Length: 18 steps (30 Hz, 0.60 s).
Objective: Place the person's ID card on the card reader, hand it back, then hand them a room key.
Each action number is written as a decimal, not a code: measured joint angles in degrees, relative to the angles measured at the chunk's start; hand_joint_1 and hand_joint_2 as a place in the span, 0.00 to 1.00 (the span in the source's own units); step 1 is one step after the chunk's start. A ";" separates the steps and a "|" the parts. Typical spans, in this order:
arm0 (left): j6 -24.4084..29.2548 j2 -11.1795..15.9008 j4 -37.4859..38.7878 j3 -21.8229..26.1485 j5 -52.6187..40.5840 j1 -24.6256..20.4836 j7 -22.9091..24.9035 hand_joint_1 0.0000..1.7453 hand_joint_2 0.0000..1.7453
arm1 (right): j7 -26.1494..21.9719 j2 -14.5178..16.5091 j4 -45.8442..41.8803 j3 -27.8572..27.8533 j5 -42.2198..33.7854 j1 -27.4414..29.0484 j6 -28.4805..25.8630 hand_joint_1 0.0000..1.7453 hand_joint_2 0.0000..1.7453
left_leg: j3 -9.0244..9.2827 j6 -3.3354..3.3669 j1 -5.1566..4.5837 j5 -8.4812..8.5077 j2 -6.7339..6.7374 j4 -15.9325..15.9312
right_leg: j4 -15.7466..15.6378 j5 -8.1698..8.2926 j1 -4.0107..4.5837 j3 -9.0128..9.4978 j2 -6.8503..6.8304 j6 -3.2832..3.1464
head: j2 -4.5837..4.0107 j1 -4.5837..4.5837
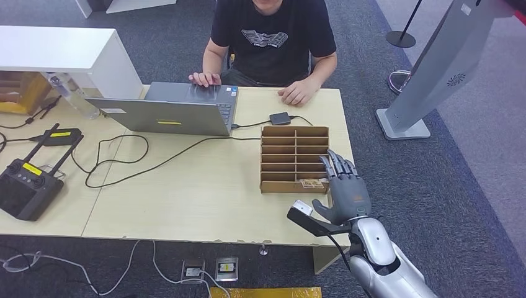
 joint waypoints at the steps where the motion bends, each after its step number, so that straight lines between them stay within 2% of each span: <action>1: 0.00 0.00 0.00 -0.01 -0.05 0.00 0.00 0.00 0.00 | -0.02 0.12 0.01 -0.03 0.16 0.01 -0.10 0.00 1.00 | 0.00 0.00 0.00 0.00 0.00 0.00 | 0.00 0.00 0.00 0.00 0.00 0.00 | 0.00 -0.01; 9: -0.08 0.07 0.00 -0.11 -0.65 0.00 -0.03 0.00 0.00 | -0.40 0.90 0.23 -0.15 0.50 0.02 -1.10 0.00 1.00 | 0.00 0.00 0.00 0.00 0.00 0.00 | 0.00 0.00 0.00 0.00 0.00 0.00 | 0.00 0.01; 18: -0.80 0.58 0.02 -0.56 -2.64 -0.02 -0.74 0.00 0.00 | -0.84 1.86 3.38 -0.66 0.55 0.50 -5.40 0.00 1.00 | 0.00 0.00 0.00 0.00 0.00 0.00 | 0.00 0.00 0.00 0.00 0.00 0.00 | 0.00 0.00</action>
